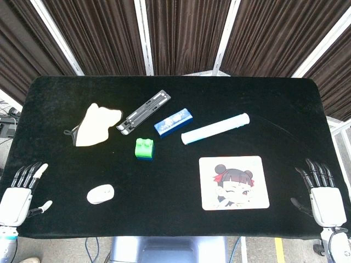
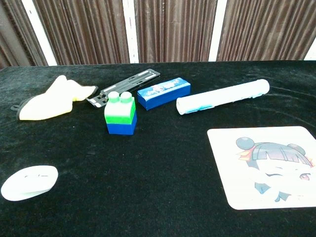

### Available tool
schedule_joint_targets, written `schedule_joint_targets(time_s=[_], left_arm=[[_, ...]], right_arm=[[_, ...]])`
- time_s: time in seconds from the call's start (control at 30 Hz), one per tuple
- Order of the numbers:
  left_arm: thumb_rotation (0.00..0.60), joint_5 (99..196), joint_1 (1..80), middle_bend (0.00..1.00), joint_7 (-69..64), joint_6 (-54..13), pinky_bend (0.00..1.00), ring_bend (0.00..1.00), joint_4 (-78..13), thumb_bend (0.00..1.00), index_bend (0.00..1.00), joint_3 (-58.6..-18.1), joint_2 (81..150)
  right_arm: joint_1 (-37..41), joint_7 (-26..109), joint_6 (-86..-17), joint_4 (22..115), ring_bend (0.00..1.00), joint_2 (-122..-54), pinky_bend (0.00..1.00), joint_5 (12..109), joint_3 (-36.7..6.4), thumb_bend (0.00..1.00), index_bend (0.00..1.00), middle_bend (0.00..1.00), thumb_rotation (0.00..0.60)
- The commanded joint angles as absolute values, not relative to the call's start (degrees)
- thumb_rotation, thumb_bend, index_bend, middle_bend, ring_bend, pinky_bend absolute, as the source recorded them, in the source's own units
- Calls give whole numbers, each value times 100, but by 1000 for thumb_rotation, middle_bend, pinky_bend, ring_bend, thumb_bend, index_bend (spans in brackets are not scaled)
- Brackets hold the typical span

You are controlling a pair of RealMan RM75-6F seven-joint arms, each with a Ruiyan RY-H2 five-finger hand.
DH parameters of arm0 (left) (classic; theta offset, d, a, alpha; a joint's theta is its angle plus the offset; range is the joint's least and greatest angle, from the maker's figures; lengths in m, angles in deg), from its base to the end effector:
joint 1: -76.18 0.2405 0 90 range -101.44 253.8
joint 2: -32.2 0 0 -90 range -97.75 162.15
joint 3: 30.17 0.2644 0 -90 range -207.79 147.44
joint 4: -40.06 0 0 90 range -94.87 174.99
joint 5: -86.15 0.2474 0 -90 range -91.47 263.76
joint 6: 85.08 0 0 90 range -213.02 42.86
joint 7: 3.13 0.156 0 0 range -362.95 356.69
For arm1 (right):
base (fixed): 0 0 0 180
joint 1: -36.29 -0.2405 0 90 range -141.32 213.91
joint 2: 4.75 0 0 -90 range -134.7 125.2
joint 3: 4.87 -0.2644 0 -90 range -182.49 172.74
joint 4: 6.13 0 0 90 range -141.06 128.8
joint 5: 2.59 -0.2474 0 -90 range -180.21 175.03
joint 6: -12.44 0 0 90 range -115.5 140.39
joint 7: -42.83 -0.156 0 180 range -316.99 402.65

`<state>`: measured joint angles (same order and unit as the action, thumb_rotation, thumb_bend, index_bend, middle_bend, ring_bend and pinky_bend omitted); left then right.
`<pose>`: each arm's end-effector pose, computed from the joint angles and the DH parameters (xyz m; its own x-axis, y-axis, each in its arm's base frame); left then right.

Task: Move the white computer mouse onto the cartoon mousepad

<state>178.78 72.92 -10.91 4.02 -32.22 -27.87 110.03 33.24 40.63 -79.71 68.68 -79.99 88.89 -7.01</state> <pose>-0.3691 0.1673 0.0701 0.3796 0.0397 0.9243 0.9217 -0.1028 -0.3741 -0.3620 -0.1840 0.1023 0.4594 0.0974 0.8829 -0.8822 -0.0659 0.4663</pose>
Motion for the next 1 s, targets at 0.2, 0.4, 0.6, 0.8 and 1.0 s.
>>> schedule_joint_targets(time_s=[0.2, 0.4, 0.6, 0.8, 1.0], left_arm=[[600, 17889, 7291, 0, -1078, 400, 0, 0, -3253, 162, 0, -2783, 11001], [600, 17906, 7287, 0, -1043, 387, 0, 0, -3276, 162, 0, -2768, 10998], [600, 17900, 7257, 0, -1049, 324, 0, 0, -3291, 162, 0, -2767, 10999], [600, 17938, 7240, 0, -991, 301, 0, 0, -3331, 162, 7, -2744, 10998], [600, 17966, 7218, 0, -914, 254, 0, 0, -3387, 162, 7, -2718, 10996]], right_arm=[[3340, 4056, -7930, 6856, 0, -7997, 0, 8850, -701, 107, 165, 0, 600], [3353, 4043, -7927, 6873, 0, -7988, 0, 8851, -693, 107, 165, 0, 600], [3358, 4065, -7922, 6887, 0, -7982, 0, 8835, -708, 110, 164, 0, 600], [3376, 4066, -7932, 6888, 0, -7972, 0, 8843, -699, 110, 164, 0, 600], [3391, 4015, -7935, 6867, 0, -7967, 0, 8838, -696, 98, 0, 0, 600]])
